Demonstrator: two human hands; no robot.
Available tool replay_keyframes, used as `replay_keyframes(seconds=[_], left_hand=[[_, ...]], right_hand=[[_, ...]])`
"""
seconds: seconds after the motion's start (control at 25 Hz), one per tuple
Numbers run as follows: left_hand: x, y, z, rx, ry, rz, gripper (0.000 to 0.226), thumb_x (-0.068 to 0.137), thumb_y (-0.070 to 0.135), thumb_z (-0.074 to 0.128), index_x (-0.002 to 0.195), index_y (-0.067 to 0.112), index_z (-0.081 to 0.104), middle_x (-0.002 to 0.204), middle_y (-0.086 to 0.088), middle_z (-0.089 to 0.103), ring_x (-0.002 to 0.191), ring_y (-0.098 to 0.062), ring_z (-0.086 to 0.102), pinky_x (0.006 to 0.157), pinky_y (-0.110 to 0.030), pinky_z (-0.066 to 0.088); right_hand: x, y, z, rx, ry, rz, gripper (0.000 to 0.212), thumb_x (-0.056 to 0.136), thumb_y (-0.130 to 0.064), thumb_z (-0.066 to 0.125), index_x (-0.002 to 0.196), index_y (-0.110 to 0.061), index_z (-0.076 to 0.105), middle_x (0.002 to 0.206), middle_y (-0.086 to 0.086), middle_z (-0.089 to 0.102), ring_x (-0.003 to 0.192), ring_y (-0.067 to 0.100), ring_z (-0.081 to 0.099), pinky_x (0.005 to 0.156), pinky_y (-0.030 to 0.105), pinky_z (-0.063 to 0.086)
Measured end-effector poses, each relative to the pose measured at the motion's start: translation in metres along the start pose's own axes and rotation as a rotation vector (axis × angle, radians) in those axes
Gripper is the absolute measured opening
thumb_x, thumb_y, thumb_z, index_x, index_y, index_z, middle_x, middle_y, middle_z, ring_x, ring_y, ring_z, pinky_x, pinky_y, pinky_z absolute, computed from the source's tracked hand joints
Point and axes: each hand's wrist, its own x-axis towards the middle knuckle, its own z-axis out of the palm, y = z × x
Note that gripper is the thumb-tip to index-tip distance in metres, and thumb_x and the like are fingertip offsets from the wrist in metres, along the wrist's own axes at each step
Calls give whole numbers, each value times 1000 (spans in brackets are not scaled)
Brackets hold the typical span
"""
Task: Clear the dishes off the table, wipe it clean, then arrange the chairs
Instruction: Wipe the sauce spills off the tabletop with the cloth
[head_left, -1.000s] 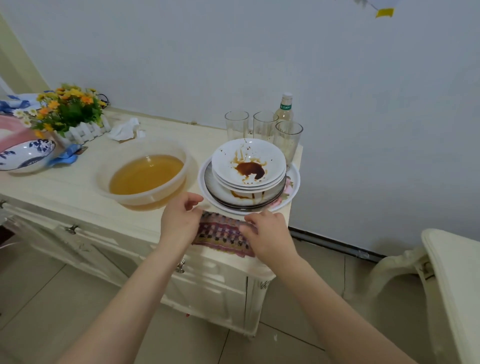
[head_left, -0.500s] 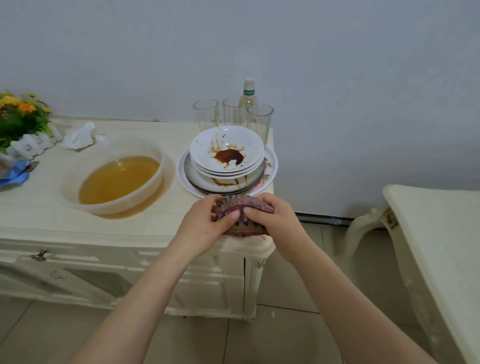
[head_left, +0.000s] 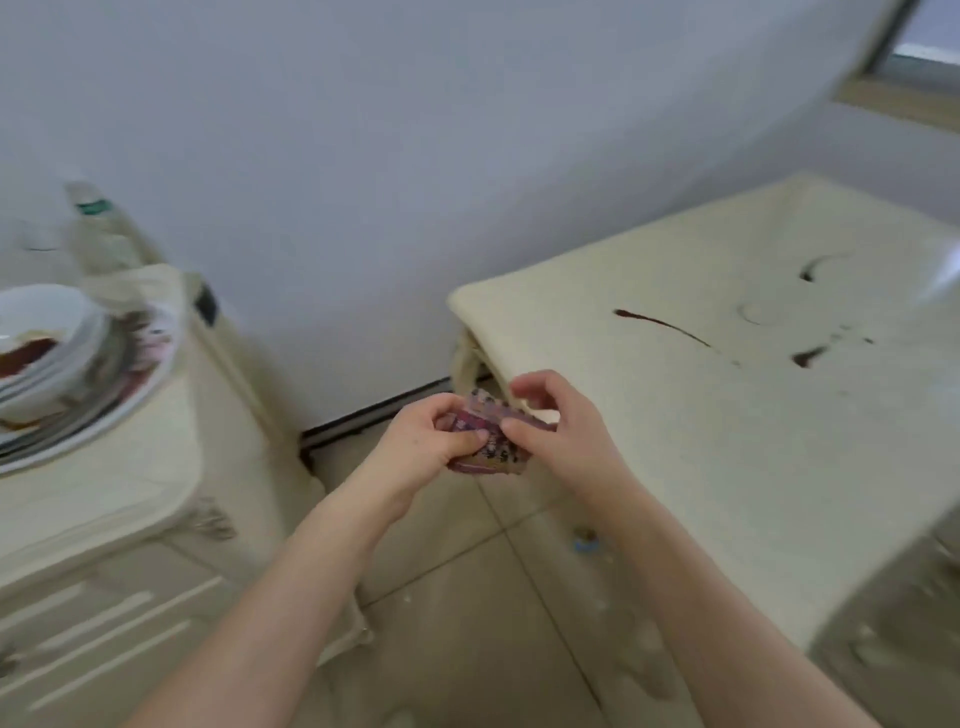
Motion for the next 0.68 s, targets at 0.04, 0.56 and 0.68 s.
replay_keyframes(seconds=[0.04,0.56,0.68], left_hand=[[3,-1,42,40,-43,9,26,79,-11,64,102,0,63,87,-17,70,73,-24,68,61,-29,57],[27,-78,298,329,7,-121,22,83,10,65,104,18,62,103,-2,59,95,-16,54,79,-26,43],[53,-93,295,403,119,-145,26,83,7,60,107,16,61,106,-2,59,100,-18,56,83,-30,46]], right_hand=[[-15,16,-38,-122,11,-25,51,75,-21,74,123,-20,56,119,-6,58,106,-3,51,87,13,38],[-115,180,-249,-118,289,527,15,87,-20,64,94,-15,51,86,6,66,70,25,66,56,38,56],[-78,203,-256,-380,309,217,17,87,-17,64,97,-14,50,109,0,60,88,17,57,70,28,45]])
